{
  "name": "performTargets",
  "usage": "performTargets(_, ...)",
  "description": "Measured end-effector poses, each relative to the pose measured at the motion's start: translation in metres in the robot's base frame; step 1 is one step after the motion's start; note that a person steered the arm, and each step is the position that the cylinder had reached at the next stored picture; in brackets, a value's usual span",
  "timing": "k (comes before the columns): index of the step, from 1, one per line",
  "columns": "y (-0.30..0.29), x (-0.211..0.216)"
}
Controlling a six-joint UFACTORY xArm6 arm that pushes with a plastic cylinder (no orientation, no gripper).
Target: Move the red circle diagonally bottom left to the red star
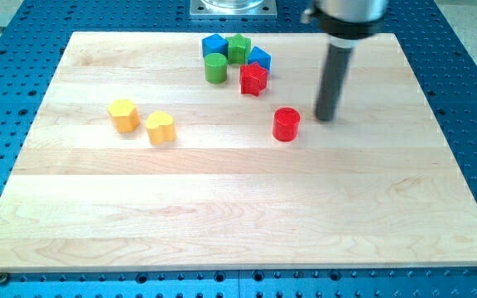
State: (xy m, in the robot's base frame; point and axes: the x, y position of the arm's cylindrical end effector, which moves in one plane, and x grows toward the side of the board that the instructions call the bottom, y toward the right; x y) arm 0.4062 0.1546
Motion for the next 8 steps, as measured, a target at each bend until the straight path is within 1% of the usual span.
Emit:
performTargets(1, -0.075, 0.044)
performTargets(2, -0.157, -0.006)
performTargets(3, -0.18, -0.038)
performTargets(4, -0.204, 0.007)
performTargets(5, -0.306, -0.006)
performTargets(6, -0.295, -0.049)
performTargets(7, -0.197, -0.065)
performTargets(8, -0.27, -0.044)
